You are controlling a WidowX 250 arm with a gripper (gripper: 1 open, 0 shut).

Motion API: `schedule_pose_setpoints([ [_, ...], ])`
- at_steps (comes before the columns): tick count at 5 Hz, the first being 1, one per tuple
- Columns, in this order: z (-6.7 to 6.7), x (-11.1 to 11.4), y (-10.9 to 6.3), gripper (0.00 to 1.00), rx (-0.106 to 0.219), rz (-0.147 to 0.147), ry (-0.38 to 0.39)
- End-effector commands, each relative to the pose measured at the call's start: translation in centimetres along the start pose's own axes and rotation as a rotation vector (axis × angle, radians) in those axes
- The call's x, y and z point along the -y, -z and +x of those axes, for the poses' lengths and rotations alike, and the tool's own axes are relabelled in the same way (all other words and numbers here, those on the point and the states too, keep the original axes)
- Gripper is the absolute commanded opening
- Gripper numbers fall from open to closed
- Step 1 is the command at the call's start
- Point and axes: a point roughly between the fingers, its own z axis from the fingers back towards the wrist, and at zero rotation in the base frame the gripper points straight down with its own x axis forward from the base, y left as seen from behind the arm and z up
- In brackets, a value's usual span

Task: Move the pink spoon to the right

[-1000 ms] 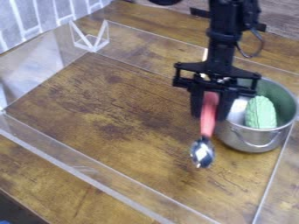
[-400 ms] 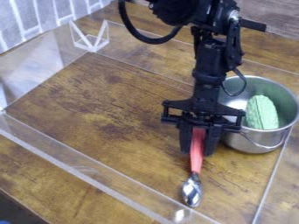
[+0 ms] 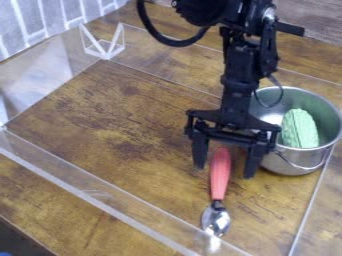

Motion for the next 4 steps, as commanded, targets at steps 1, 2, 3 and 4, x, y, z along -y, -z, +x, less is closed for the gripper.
schedule_pose_setpoints([
  [1, 0.8, -0.4, -3.9, 1.0, 0.08, -0.031, 0.022],
  [2, 0.8, -1.0, -5.6, 1.0, 0.099, -0.031, 0.044],
  [3, 0.7, -1.8, -6.2, 1.0, 0.126, -0.043, -0.023],
  [4, 1.1, -3.1, -7.2, 1.0, 0.159, -0.061, -0.087],
])
